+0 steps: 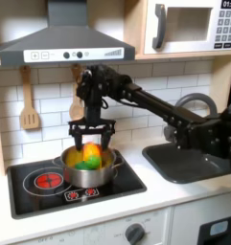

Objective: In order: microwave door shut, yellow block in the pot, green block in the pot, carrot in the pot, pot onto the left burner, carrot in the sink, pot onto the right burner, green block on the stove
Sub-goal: 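Slide the pot onto the left burner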

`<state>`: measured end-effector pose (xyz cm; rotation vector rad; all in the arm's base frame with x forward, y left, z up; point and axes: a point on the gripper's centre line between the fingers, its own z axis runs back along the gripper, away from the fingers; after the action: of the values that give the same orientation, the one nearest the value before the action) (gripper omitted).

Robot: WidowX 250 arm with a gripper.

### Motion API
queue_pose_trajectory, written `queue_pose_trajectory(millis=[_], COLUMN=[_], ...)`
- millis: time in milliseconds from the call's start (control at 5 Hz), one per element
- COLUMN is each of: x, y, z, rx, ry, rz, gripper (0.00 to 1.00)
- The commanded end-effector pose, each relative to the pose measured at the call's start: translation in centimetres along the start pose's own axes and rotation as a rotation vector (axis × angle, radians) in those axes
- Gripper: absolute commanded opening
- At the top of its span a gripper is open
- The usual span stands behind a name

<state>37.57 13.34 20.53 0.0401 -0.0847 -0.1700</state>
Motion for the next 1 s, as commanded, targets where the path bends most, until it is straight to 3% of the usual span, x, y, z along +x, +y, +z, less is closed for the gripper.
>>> queue_pose_trajectory(millis=[0, 400, 600, 800], x=[-1.1, -1.9, -2.1, -2.7], y=[0.0, -0.8, -0.7, 0.0], z=[-0.5, -2.8, -3.6, -3.5], rx=[-0.021, -0.066, -0.062, -0.04], ry=[0.039, 0.101, 0.117, 0.127], rz=[0.03, 0.04, 0.066, 0.096], gripper=[1.0, 1.0, 1.0, 1.0])
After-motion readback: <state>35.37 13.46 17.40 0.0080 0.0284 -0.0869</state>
